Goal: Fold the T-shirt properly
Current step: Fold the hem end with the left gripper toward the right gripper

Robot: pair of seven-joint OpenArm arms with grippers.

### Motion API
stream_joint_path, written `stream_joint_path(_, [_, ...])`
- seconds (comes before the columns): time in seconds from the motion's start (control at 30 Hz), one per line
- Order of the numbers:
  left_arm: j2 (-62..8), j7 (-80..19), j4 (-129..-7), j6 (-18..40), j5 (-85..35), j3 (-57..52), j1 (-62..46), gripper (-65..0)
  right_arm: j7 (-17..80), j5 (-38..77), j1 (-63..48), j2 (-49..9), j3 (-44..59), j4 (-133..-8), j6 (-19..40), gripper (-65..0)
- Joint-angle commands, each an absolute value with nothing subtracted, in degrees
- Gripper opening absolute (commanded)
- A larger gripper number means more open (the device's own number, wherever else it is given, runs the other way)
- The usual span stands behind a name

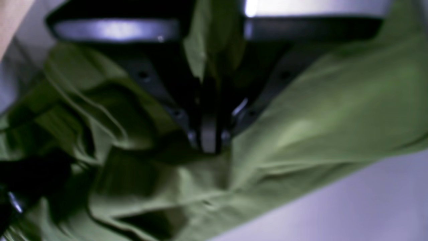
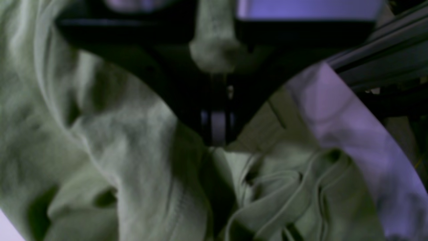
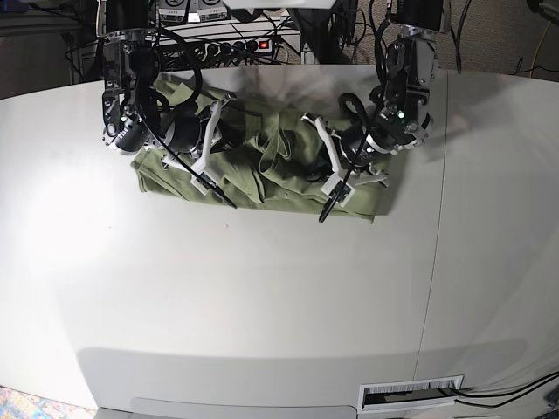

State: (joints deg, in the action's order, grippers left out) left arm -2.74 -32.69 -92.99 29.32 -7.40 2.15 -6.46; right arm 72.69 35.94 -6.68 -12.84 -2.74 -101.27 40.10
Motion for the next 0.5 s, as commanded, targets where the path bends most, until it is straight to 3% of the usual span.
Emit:
stream_joint_path(0.0, [-2.7, -31.6, -93.9, 28.0, -7.2, 2.1, -5.6, -63.5, 72.5, 36.4, -6.1, -13.2, -2.6, -102.4, 40.0, -65.0])
stream_joint_path(0.37, [-3.6, -33.6, -94.2, 17.7, 2.4, 2.1, -5.5, -63.5, 72.4, 34.5, -6.8, -13.2, -2.6, -102.4, 40.0, -65.0])
stream_joint_path(0.47, [-4.9, -33.8, -94.7, 17.8, 2.2, 2.1, -5.7, -63.5, 72.4, 34.5, -6.8, -13.2, -2.6, -102.4, 40.0, -65.0])
